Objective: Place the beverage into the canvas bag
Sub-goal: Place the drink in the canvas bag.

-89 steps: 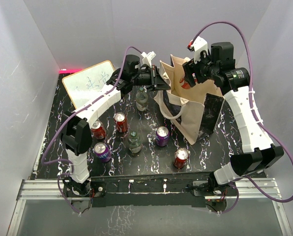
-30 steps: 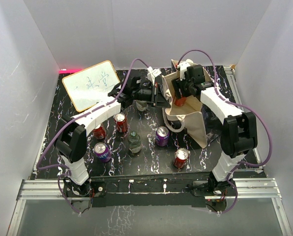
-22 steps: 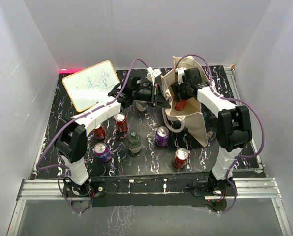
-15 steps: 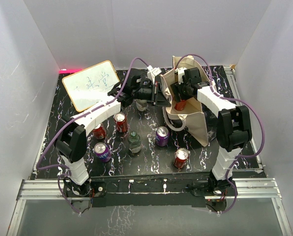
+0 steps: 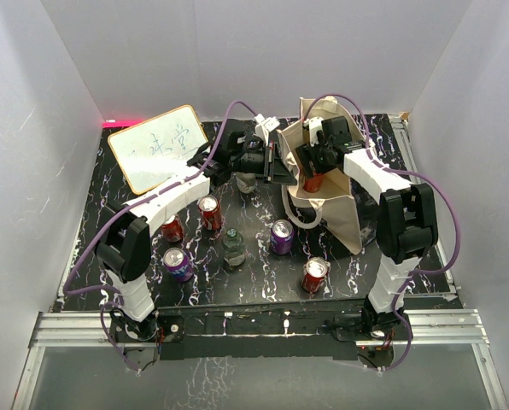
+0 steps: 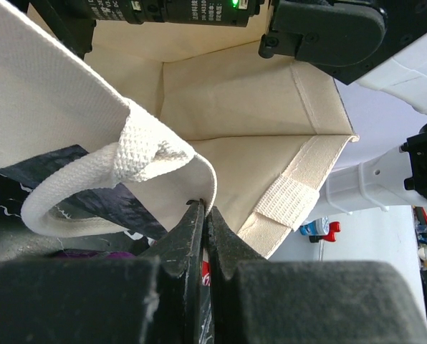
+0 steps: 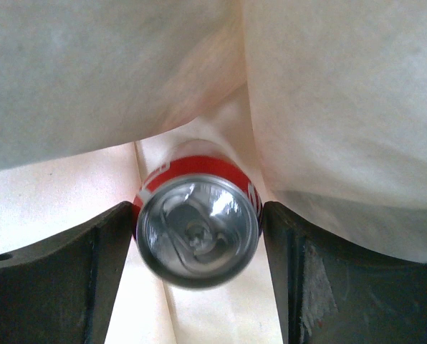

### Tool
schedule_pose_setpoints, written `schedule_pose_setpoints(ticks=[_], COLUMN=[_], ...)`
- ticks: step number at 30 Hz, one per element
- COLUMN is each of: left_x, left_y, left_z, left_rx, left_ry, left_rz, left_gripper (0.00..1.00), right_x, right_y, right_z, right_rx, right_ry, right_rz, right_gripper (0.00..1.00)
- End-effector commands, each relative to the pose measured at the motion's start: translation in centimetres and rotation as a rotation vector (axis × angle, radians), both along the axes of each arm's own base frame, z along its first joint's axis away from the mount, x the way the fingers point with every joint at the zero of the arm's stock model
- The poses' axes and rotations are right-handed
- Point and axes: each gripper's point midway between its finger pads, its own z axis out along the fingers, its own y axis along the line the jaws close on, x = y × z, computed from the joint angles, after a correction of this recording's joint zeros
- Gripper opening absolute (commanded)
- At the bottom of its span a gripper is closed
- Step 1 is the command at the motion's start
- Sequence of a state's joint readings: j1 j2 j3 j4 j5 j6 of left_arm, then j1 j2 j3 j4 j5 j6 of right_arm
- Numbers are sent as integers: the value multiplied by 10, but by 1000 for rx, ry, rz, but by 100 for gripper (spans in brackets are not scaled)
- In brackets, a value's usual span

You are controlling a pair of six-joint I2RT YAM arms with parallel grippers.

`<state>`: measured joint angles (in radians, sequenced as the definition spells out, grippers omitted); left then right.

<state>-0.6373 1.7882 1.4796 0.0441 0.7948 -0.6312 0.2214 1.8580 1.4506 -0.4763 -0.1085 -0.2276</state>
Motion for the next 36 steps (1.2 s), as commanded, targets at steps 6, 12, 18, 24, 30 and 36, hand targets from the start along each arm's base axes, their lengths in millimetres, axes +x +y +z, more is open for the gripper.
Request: schedule_pose_setpoints(ticks=[6,12,18,24,30,36], left_x=[5,10,11,11,12,11], left_y=[-4,-4,-6,-7,-10,-14], left_z=[22,21,22,26,30,35], left_rx=[-27,-14,-20,-37,-48,-72], left_ry=[41,57,79,73,49,29], left_rz=[48,77,93,79,49,10], left_gripper=[0,0,0,0,5,25], right_x=[15,12,7,-2,-19,-54], right_y=[8,6,1,-5,-8,2], right_z=[74,95,132,165,208,251], right_rx=[30,30,26,24,52,103], right_ry=[-176,-213,-286,-346,-429,-513], right_rz=[57,55,42,25,21,123], right_gripper=[85,86,86,86,86,86])
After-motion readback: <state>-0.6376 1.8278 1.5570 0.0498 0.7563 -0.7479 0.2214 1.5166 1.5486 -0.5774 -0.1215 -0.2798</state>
